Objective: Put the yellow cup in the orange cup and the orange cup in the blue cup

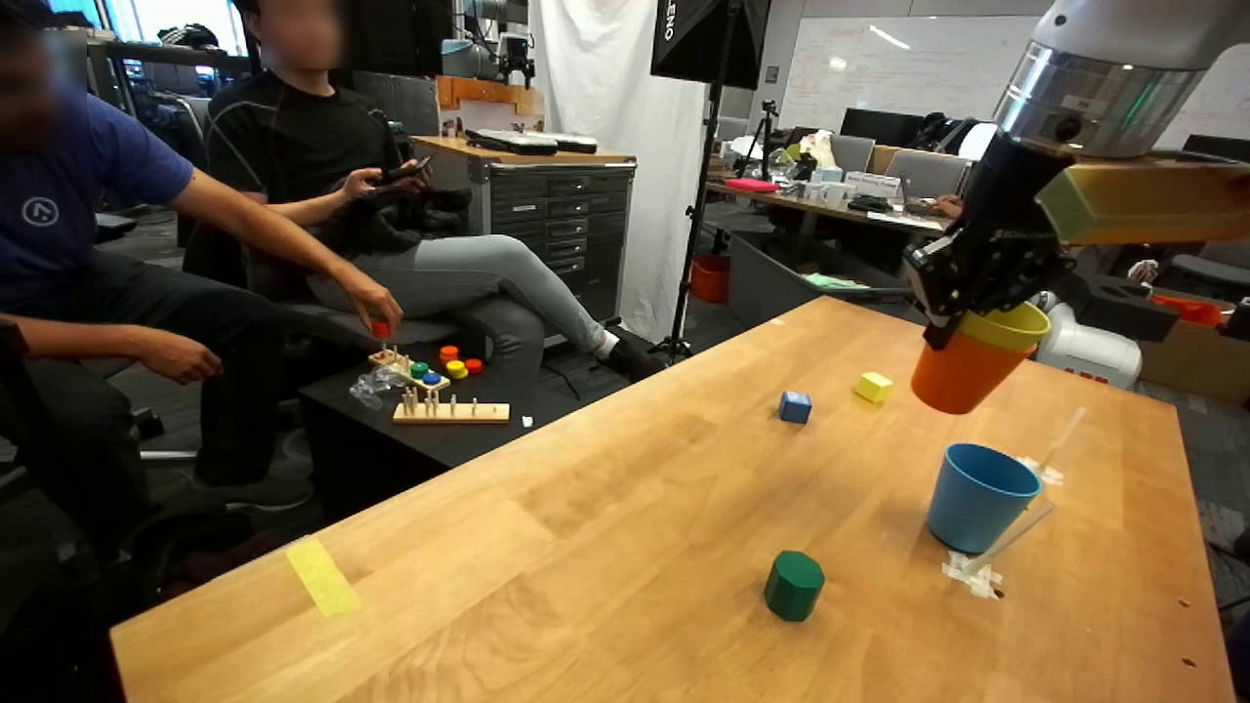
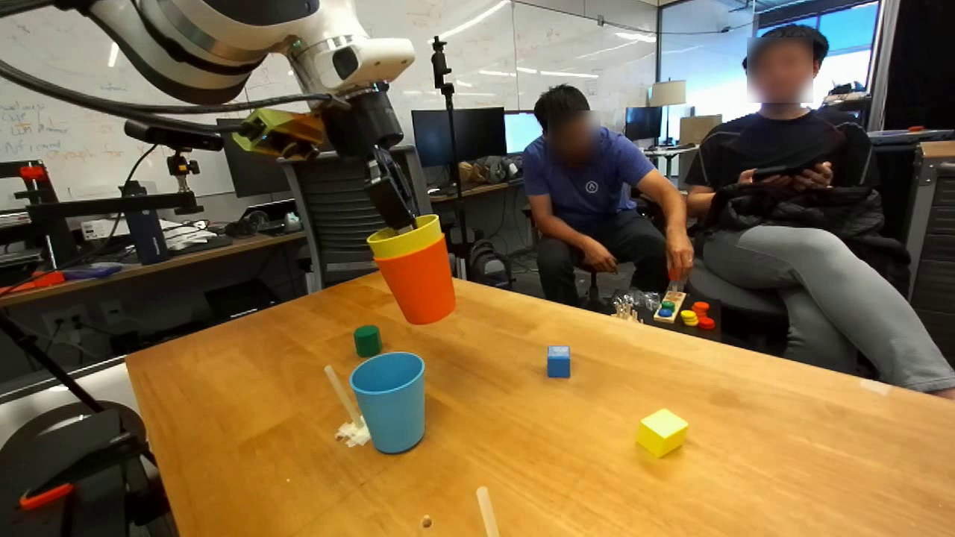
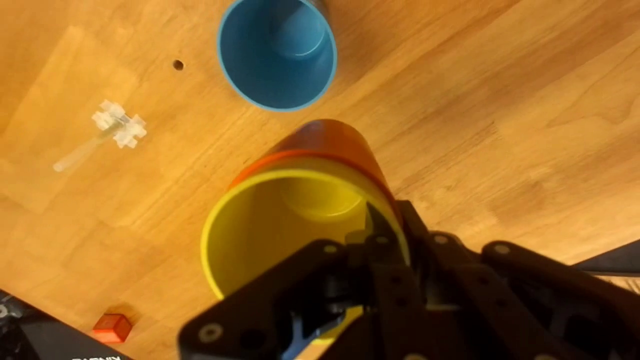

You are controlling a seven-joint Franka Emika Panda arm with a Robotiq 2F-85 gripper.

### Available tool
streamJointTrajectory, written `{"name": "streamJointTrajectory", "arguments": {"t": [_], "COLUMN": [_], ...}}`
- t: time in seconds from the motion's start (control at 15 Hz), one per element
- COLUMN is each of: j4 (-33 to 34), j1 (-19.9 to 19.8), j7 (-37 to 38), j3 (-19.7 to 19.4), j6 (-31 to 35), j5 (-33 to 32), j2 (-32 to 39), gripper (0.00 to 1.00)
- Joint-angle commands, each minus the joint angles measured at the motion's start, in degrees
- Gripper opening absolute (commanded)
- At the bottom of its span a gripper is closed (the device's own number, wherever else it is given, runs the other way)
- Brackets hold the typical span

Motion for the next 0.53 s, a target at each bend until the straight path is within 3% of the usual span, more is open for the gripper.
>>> {"name": "streamJointTrajectory", "arguments": {"t": [0.0, 0.47], "j4": [-4.01, -6.55], "j1": [-2.92, -5.64], "j7": [-4.20, -6.70], "j3": [2.63, 3.79], "j6": [-0.78, -0.55], "j5": [1.84, 2.65], "j2": [-5.13, -5.85], "gripper": [0.02, 0.02]}}
